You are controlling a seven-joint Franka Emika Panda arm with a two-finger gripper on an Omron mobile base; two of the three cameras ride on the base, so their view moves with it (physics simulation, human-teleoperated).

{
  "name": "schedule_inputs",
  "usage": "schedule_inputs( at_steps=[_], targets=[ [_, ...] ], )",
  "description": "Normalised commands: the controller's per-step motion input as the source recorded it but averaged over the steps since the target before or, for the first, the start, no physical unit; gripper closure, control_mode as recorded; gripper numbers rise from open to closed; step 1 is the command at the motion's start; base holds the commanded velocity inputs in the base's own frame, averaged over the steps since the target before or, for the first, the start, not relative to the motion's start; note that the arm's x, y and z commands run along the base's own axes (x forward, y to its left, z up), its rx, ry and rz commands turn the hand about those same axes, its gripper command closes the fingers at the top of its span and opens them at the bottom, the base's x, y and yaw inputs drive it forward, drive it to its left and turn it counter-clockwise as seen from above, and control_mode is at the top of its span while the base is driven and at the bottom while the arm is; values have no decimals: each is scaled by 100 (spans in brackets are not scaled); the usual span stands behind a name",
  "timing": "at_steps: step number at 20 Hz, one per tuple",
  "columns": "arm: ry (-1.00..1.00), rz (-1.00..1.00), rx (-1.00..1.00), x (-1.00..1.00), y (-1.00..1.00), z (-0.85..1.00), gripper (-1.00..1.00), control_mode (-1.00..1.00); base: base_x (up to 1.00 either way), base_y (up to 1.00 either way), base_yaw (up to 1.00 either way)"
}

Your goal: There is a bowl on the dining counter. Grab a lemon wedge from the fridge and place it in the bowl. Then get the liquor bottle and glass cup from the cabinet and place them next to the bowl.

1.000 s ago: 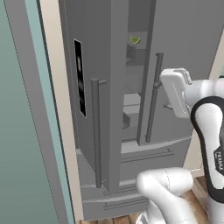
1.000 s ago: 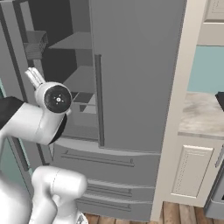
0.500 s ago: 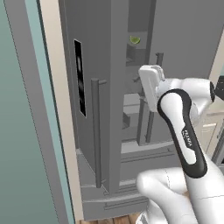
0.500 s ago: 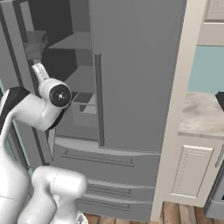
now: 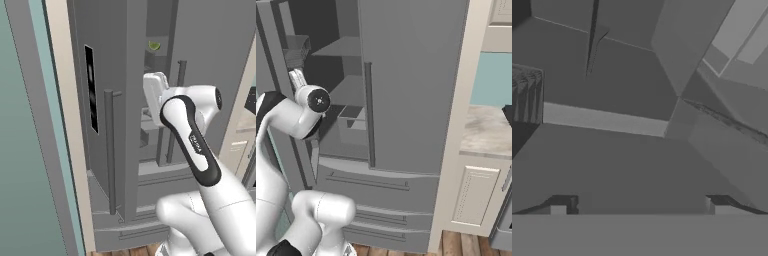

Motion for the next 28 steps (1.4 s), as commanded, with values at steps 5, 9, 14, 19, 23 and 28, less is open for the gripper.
schedule_inputs(
  at_steps=[5,9,14,19,23,28],
  targets=[
    [3,6,3,0,46,0,-100,-100,0,0,0],
    [0,7,2,-14,49,0,-100,-100,0,0,0],
    [0,7,1,-25,59,0,-100,-100,0,0,0],
    [0,8,0,-50,73,0,-100,-100,0,0,0],
    [0,9,0,-48,74,0,-100,-100,0,0,0],
    [-1,5,0,-33,30,6,-100,-100,0,0,0]
  ],
)
